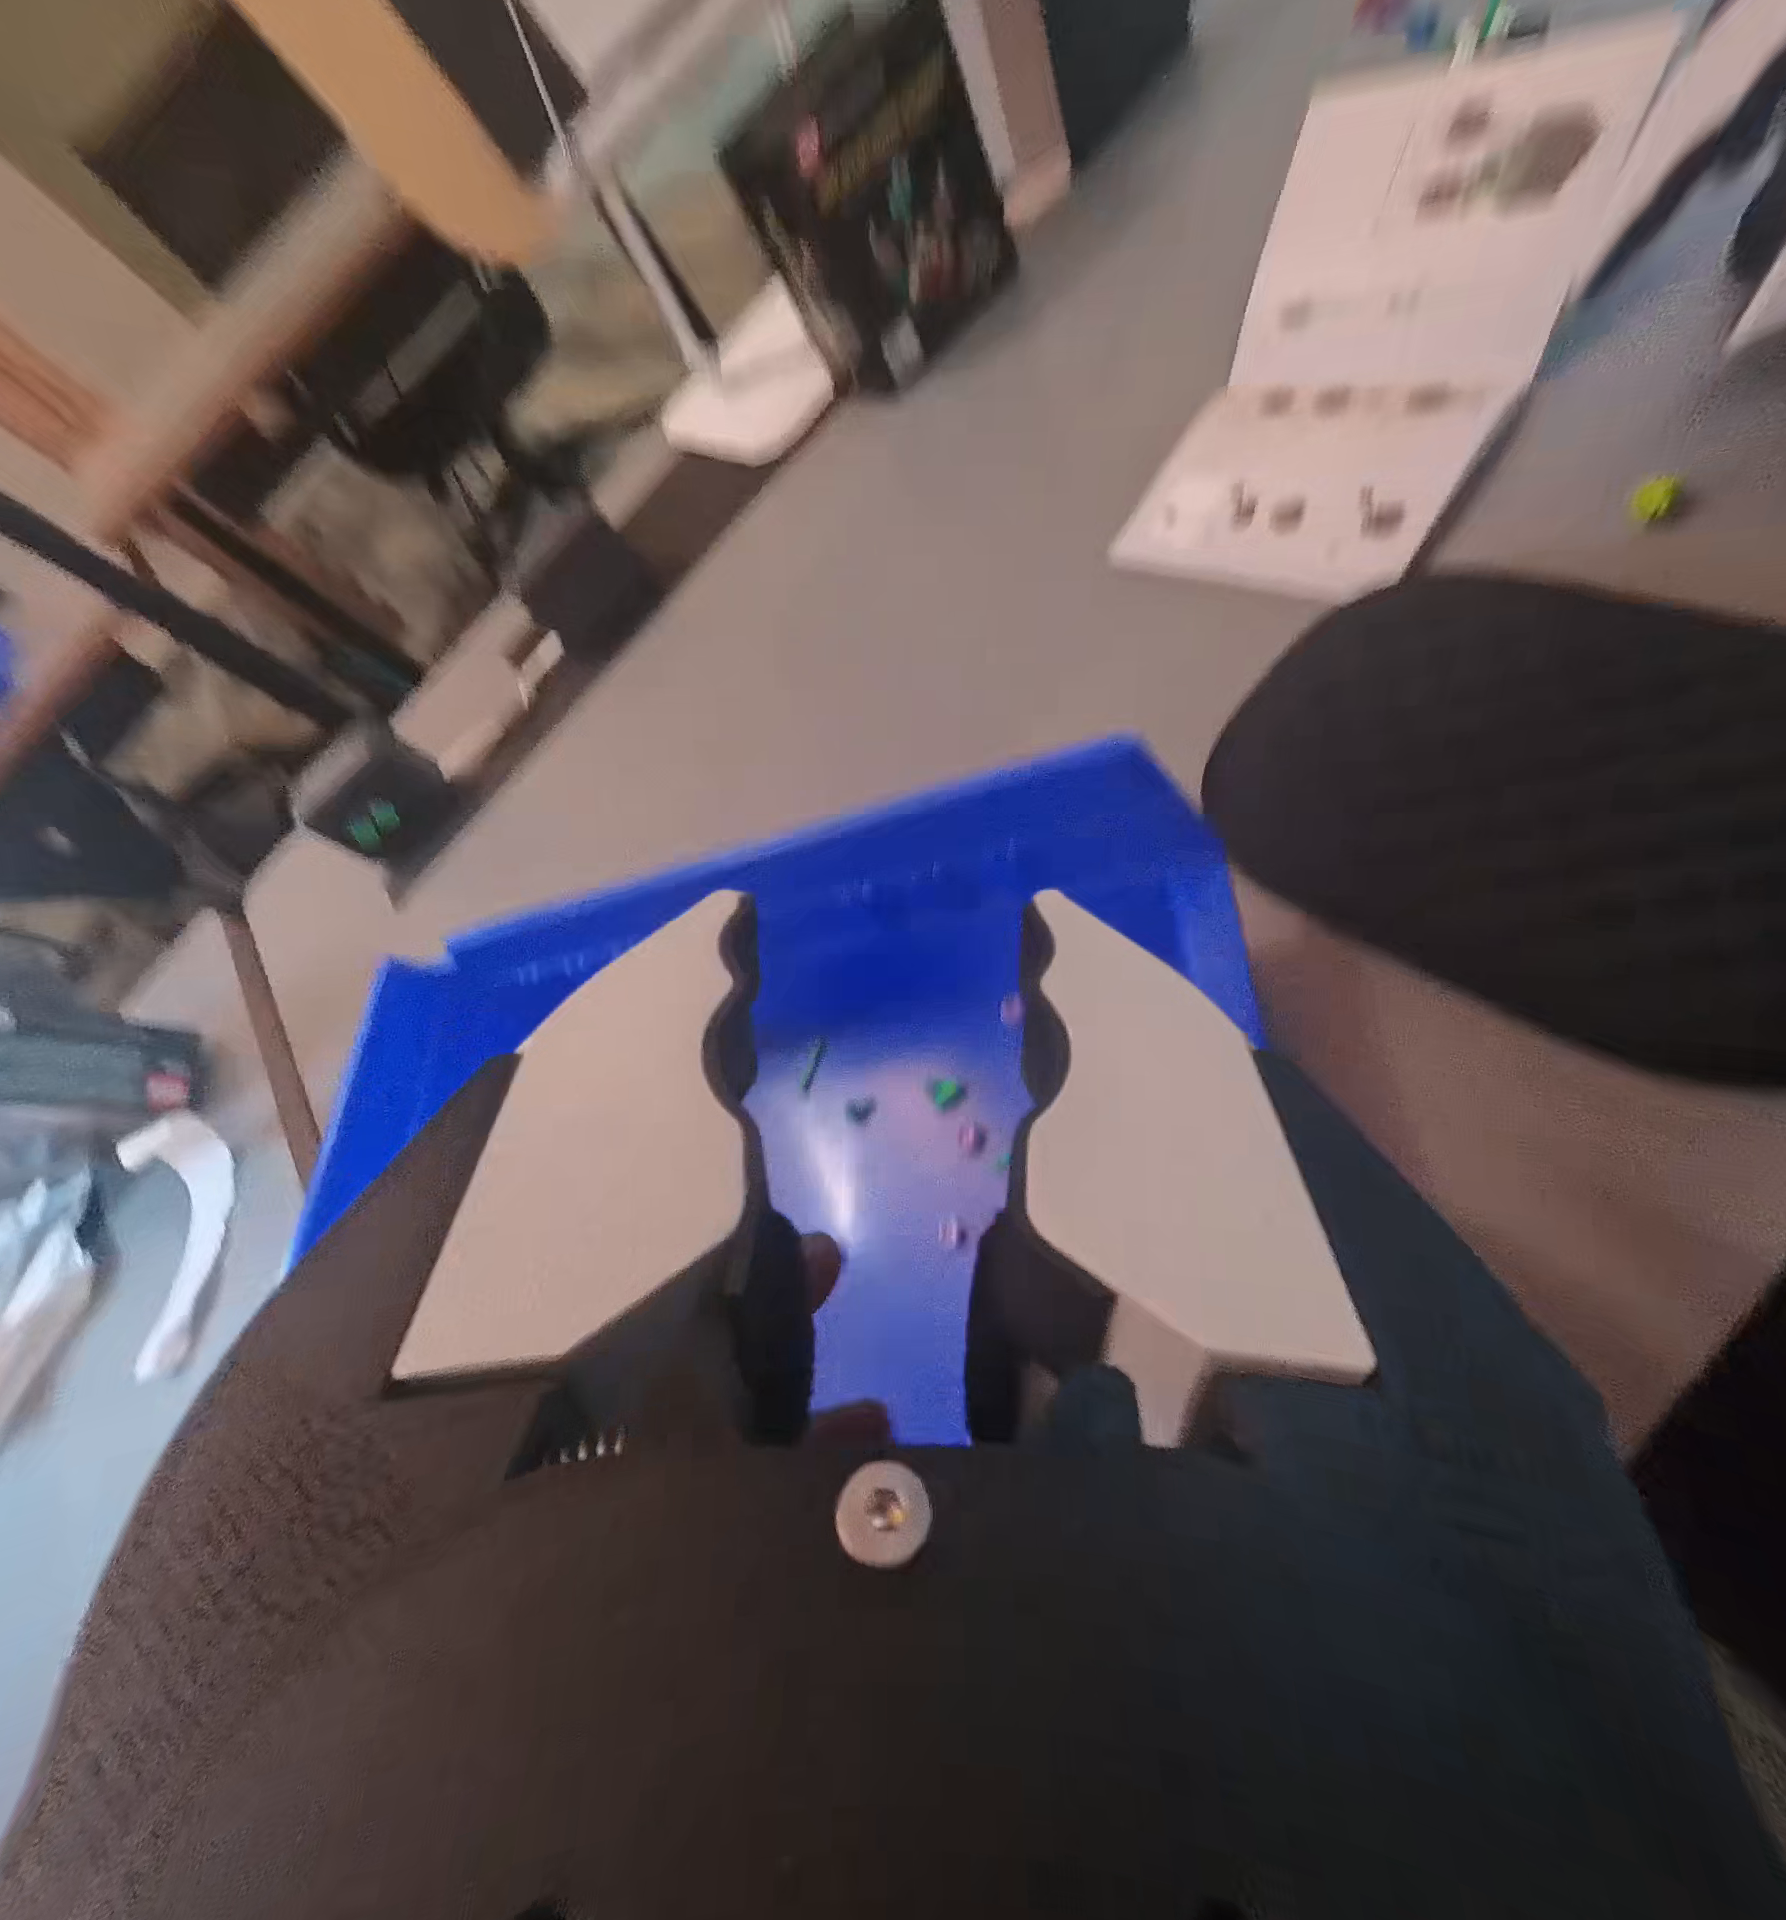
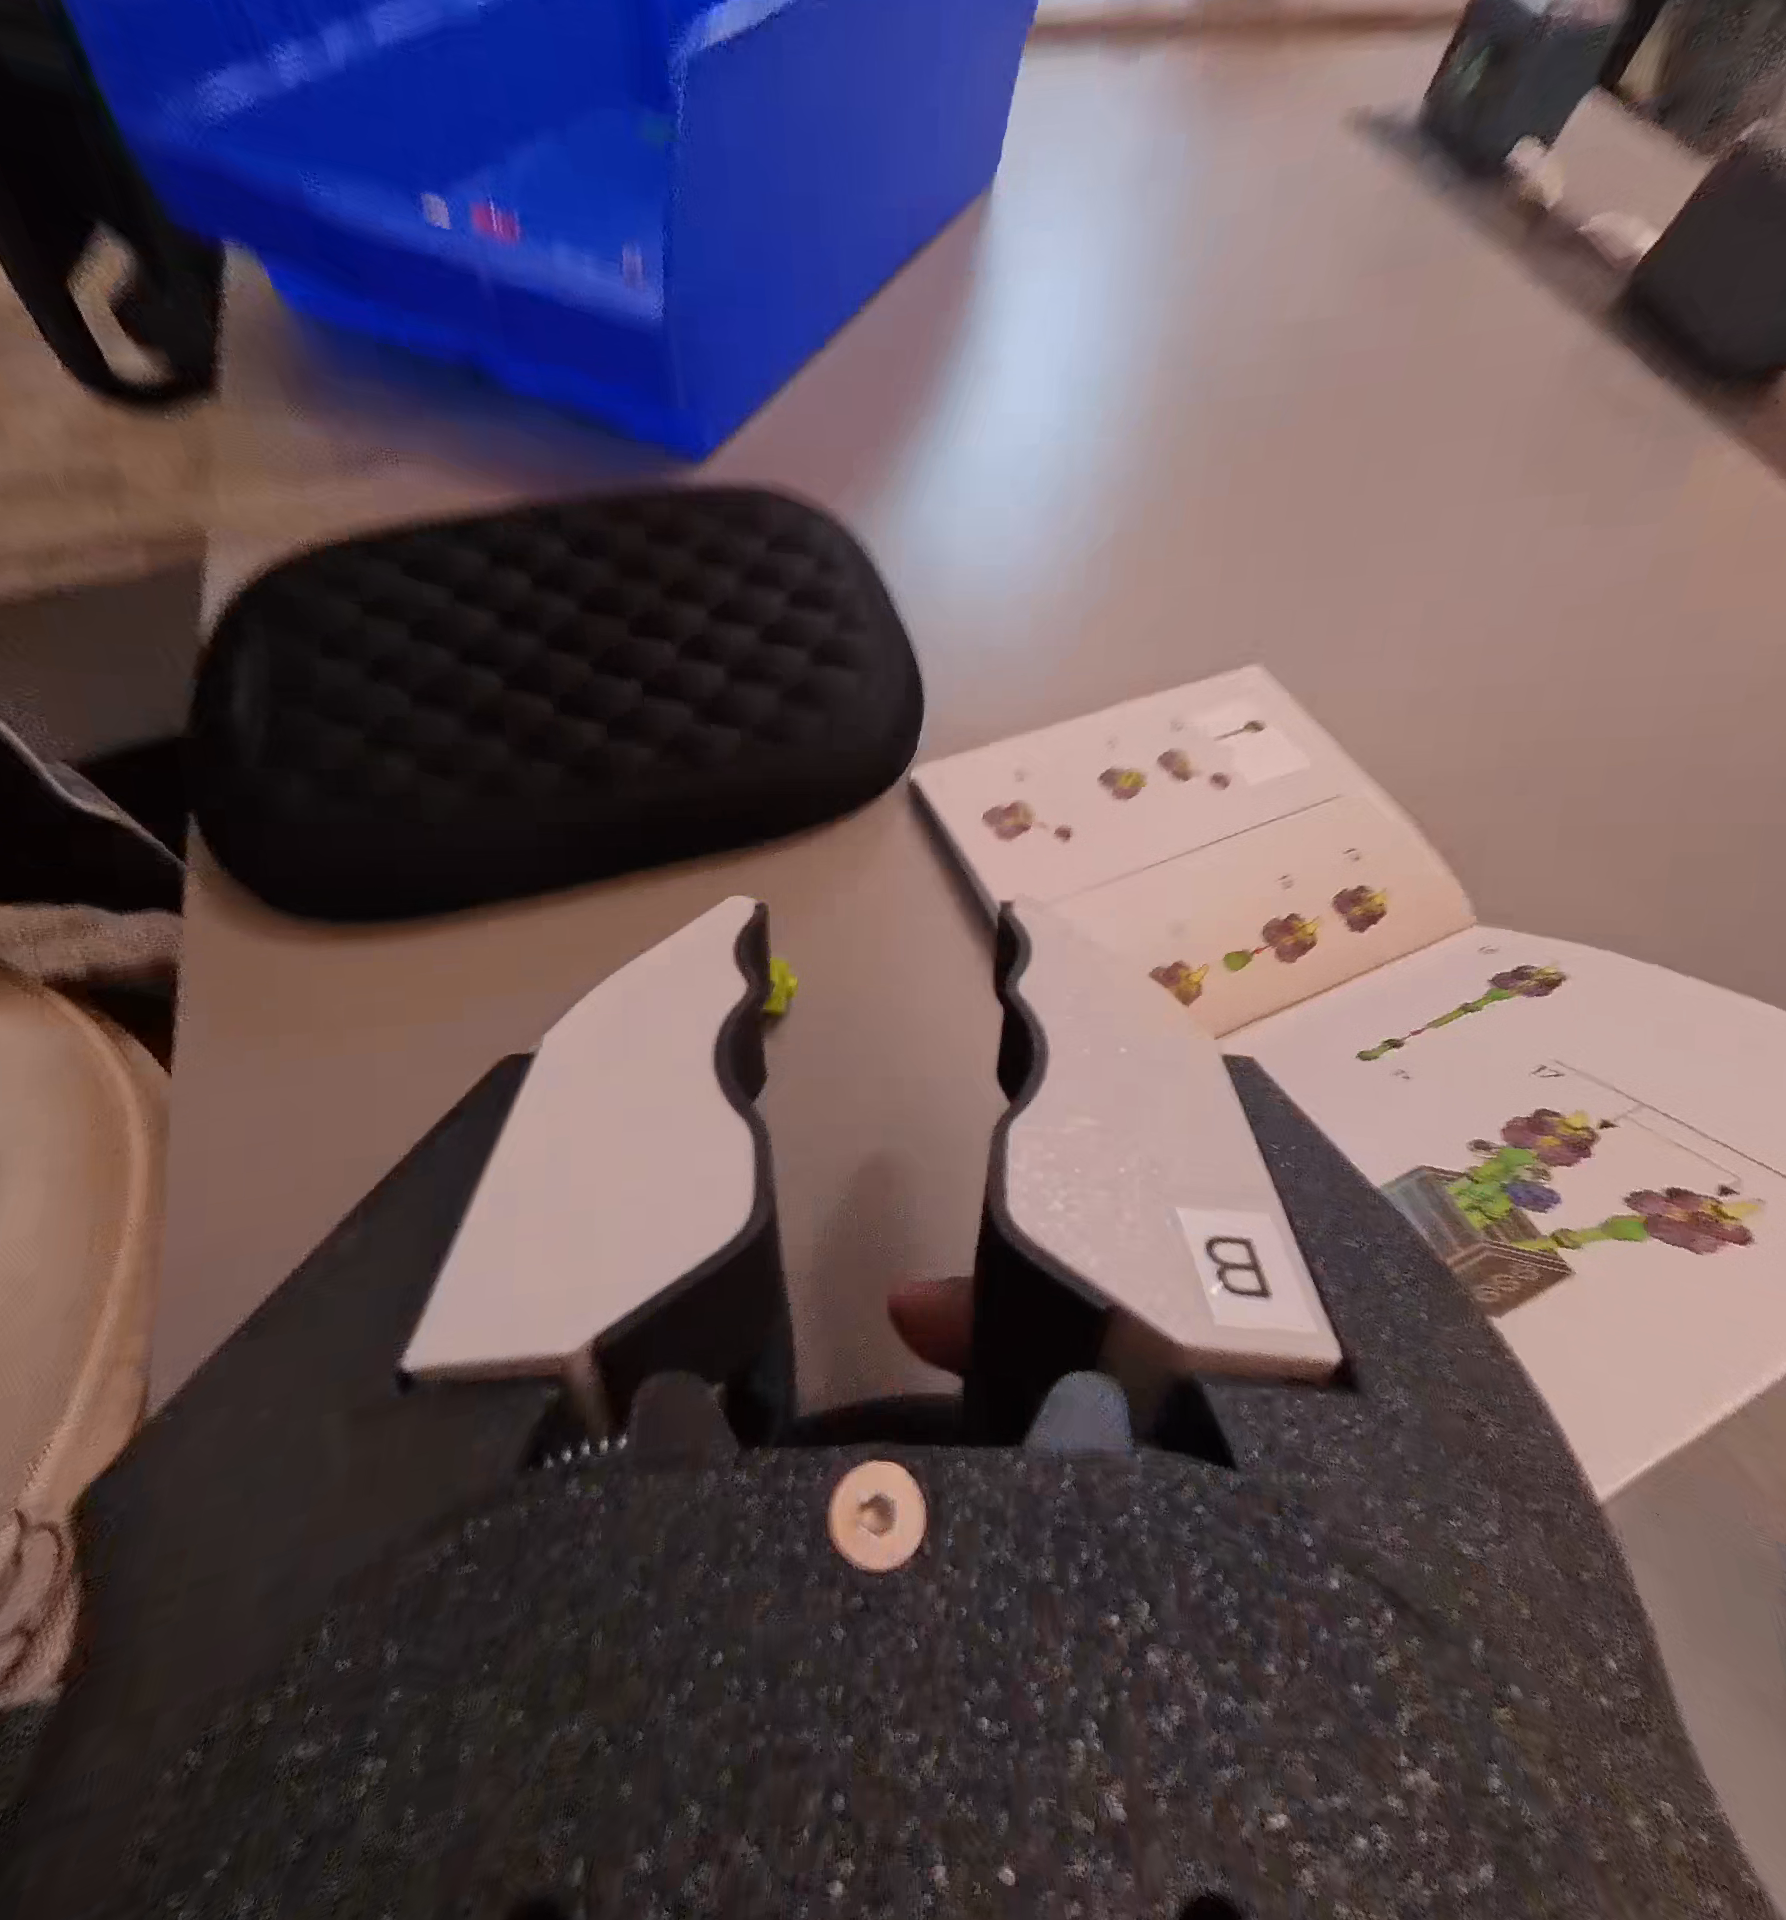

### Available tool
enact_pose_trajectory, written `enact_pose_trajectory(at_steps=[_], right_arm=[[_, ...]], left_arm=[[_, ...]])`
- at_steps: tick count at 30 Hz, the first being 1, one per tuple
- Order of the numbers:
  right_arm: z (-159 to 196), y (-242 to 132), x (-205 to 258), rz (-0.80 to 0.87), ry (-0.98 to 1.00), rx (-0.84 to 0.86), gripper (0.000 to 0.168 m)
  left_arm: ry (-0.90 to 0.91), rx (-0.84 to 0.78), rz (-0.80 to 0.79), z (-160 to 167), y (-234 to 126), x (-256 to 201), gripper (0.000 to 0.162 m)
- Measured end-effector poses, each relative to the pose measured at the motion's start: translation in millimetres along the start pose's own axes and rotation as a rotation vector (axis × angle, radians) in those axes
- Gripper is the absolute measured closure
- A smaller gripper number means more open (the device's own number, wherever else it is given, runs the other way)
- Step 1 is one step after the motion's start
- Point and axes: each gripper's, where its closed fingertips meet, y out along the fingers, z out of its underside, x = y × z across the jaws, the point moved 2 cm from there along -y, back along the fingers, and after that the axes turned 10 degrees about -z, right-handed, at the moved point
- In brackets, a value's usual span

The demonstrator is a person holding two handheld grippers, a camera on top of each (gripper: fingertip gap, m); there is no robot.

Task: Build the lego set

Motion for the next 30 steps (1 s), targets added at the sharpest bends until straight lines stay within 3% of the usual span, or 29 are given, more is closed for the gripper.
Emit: enact_pose_trajectory(at_steps=[3,7,9,11,13,15,18,21,22,23,27,30], right_arm=[[-10,-12,-7,0.015,0.043,-0.137,0.112],[-16,-24,-11,0.06,0.044,-0.242,0.098],[-19,-29,-11,0.089,0.028,-0.286,0.09],[-24,-35,-11,0.107,-0.001,-0.343,0.083],[-29,-43,-11,0.134,-0.029,-0.411,0.074],[-33,-51,-10,0.14,-0.057,-0.485,0.081],[-36,-63,-10,0.146,-0.055,-0.58,0.109],[-36,-68,-17,0.169,-0.016,-0.617,0.109],[-35,-68,-18,0.172,-0.006,-0.613,0.107],[-35,-67,-19,0.177,0.0,-0.605,0.105],[-32,-59,-21,0.189,0.003,-0.544,0.098],[-31,-58,-23,0.205,0.013,-0.533,0.1]], left_arm=[[-0.024,0.121,0.148,26,-2,2,0.103],[-0.132,0.222,0.214,43,9,7,0.022],[-0.13,0.23,0.253,45,11,6,0.018],[-0.052,0.185,0.265,43,10,6,0.019],[-0.003,0.164,0.293,43,7,5,0.037],[0.034,0.151,0.371,41,-4,4,0.104],[0.126,0.177,0.423,48,-15,10,0.12],[0.178,0.262,0.491,65,-19,8,0.136],[0.167,0.292,0.495,69,-17,7,0.099],[0.169,0.324,0.51,74,-15,6,0.086],[0.302,0.298,0.63,85,-11,-8,0.086],[0.409,0.208,0.714,87,-4,-22,0.099]])
